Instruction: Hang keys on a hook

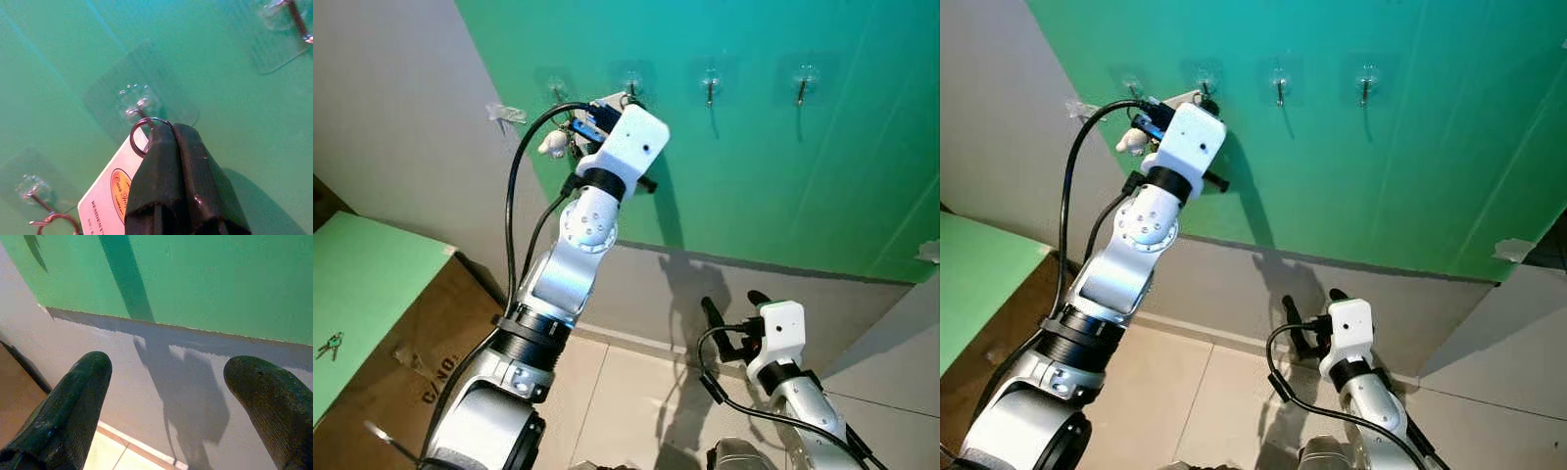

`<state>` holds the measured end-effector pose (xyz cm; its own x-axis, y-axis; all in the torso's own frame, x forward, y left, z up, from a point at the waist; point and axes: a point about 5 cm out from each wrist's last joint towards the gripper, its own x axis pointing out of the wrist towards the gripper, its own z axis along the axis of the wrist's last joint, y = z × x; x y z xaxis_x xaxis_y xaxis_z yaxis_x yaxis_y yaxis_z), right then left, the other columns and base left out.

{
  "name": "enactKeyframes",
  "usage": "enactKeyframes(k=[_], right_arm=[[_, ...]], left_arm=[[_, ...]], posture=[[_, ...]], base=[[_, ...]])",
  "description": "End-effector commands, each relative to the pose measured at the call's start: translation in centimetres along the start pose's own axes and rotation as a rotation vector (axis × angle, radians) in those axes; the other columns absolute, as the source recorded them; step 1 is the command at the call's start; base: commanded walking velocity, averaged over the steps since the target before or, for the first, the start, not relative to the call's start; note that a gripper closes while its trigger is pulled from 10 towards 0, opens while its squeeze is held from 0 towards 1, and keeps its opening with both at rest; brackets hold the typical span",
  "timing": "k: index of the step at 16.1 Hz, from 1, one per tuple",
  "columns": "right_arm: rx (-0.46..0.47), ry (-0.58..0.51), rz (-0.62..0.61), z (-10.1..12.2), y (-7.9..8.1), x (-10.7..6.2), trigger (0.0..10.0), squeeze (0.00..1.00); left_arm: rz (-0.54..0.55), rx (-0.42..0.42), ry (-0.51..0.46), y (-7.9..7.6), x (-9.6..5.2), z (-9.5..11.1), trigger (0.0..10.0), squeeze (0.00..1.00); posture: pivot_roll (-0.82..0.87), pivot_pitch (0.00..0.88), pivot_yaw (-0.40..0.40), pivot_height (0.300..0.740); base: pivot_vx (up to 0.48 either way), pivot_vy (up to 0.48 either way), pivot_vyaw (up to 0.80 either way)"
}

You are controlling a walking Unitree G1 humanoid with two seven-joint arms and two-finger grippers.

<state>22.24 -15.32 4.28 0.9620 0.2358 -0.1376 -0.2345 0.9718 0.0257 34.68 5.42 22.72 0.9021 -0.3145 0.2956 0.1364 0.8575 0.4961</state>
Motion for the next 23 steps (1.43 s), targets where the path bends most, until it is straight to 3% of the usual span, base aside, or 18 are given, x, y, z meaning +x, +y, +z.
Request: enactKeyframes(k=[1,8,12,20,21,22,23], right_arm=[[0.012,0.001,0.011,0.1,0.5,-0.1,10.0,0.0],[0.019,0.011,0.016,-0.1,0.7,-0.3,10.0,0.0],[0.056,0.026,0.015,-0.3,0.7,-0.3,10.0,0.0],[0.083,0.04,0.018,-0.3,0.8,-0.3,10.0,0.0],[0.082,0.041,0.019,-0.3,0.8,-0.3,10.0,0.0],[0.081,0.041,0.019,-0.3,0.8,-0.3,10.0,0.0],[0.081,0.042,0.02,-0.3,0.8,-0.4,10.0,0.0]], left_arm=[[-0.01,0.009,-0.01,0.2,0.3,0.2,0.0,0.0],[-0.017,-0.026,0.04,0.4,0.8,-0.1,0.0,0.0],[-0.056,-0.095,0.098,0.3,1.2,-0.3,0.0,0.0],[-0.118,-0.09,0.157,-0.4,1.1,-1.3,0.0,0.0],[-0.108,-0.077,0.166,-0.4,0.9,-1.7,10.0,0.0],[-0.11,-0.1,0.172,-0.5,0.8,-1.9,10.0,0.0],[-0.119,-0.134,0.171,-0.6,0.5,-2.1,10.0,1.0]], posture=[[-0.34,0.079,0.187,0.74],[-0.34,0.083,0.19,0.74],[-0.34,0.084,0.188,0.74],[-0.34,0.087,0.189,0.74],[-0.34,0.086,0.188,0.74],[-0.34,0.086,0.188,0.74],[-0.34,0.086,0.187,0.74]], base=[[0.0,0.0,0.0],[0.0,0.0,0.0],[0.0,0.0,0.0],[0.0,0.0,0.0],[0.0,0.0,0.0],[0.0,0.0,0.0],[0.0,0.0,0.0]])
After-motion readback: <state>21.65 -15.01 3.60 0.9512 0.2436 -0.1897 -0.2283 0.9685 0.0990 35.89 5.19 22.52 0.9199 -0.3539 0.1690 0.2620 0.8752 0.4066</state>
